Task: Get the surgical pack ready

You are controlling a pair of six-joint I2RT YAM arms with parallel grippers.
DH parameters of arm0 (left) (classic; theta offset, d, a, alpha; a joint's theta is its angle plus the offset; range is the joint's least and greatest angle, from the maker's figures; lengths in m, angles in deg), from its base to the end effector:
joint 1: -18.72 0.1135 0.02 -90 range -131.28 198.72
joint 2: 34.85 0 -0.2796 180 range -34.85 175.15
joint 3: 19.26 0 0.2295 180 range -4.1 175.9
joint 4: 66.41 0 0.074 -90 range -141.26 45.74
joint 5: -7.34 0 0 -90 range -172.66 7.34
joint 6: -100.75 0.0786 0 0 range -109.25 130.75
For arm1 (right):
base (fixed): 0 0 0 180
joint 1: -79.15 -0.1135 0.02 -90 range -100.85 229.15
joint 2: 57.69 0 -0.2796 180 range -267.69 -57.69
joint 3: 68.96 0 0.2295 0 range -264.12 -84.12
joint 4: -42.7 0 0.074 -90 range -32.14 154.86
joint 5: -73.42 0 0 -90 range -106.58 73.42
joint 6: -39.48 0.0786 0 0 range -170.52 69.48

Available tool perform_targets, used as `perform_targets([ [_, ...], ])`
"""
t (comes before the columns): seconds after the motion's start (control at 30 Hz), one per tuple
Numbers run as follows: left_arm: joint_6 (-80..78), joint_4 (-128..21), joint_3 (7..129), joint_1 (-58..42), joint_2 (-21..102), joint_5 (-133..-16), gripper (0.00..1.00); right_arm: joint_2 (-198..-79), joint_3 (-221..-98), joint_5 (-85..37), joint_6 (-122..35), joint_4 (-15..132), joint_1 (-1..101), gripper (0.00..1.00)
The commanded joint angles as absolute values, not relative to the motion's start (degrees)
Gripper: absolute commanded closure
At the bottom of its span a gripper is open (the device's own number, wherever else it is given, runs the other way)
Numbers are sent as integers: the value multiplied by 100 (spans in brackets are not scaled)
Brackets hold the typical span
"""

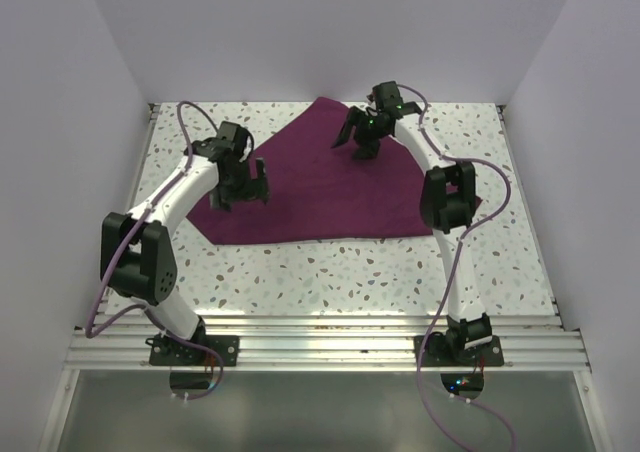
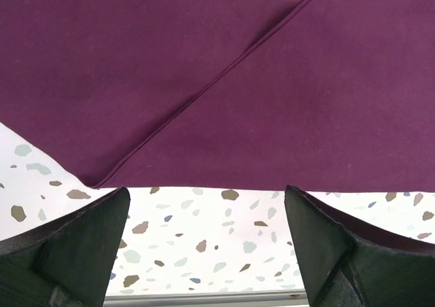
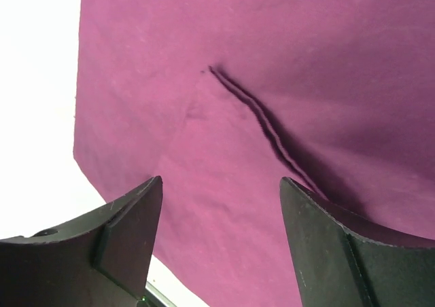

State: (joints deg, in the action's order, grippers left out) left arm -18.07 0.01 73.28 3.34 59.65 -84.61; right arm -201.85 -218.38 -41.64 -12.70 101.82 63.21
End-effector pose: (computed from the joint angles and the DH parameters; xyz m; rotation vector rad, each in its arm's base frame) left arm 0.3165 -0.0843 0.2426 -0.3337 2.7551 -0.1556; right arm 0.5301 0.1860 0.1810 0.3115 2.6154 0.9083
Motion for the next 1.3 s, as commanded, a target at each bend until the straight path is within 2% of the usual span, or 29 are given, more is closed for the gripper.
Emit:
perform_targets([
  [0.0,-1650,-151,7588,413,6121,-8538,0,-19849,-21763,-4285,-1694,10444,6342,27],
  [0.1,-1650,-72,7658,658,6226,-8574,0,-19683,-21658,-4121,-1922,10760,6368,37],
  [0.13,-1649,-63,7624,746,6218,-8538,1,-19560,-21535,-4076,-2045,10804,6394,51],
  [0.2,-1562,-159,7527,1036,6113,-8486,8,-19183,-21071,-4119,-2177,10743,6404,69],
  [0.23,-1518,-203,7422,1115,6060,-8520,14,-19068,-20938,-4119,-2343,10786,6403,85],
  [0.27,-1491,-230,7378,1281,6034,-8581,17,-18876,-20797,-4111,-2414,10865,6403,92],
  [0.33,-1439,-186,7368,1475,6016,-8765,24,-18673,-20463,-3700,-2756,11311,6403,99],
  [0.4,-1395,-151,7368,1827,6051,-8854,18,-18251,-19912,-3426,-2872,11385,6412,100],
  [0.43,-1377,-160,7351,2072,6068,-9037,3,-18084,-19717,-3451,-2916,11332,6430,100],
  [0.47,-1377,-99,7359,2187,6103,-9143,0,-17952,-19549,-3477,-2899,11306,6439,100],
  [0.57,-1194,-115,7316,2513,6393,-9294,0,-17459,-18637,-4048,-2601,10823,6430,100],
  [0.67,-1018,-500,7044,2697,6551,-9338,1,-17134,-18318,-4268,-2450,10690,6342,100],
  [0.93,-516,-1635,6929,2988,6930,-9162,19,-16098,-17518,-3795,-2819,10997,6316,100],
  [1.27,-638,-1733,7175,3093,7659,-8802,21,-15753,-17034,-3891,-2732,10963,6491,100],
])
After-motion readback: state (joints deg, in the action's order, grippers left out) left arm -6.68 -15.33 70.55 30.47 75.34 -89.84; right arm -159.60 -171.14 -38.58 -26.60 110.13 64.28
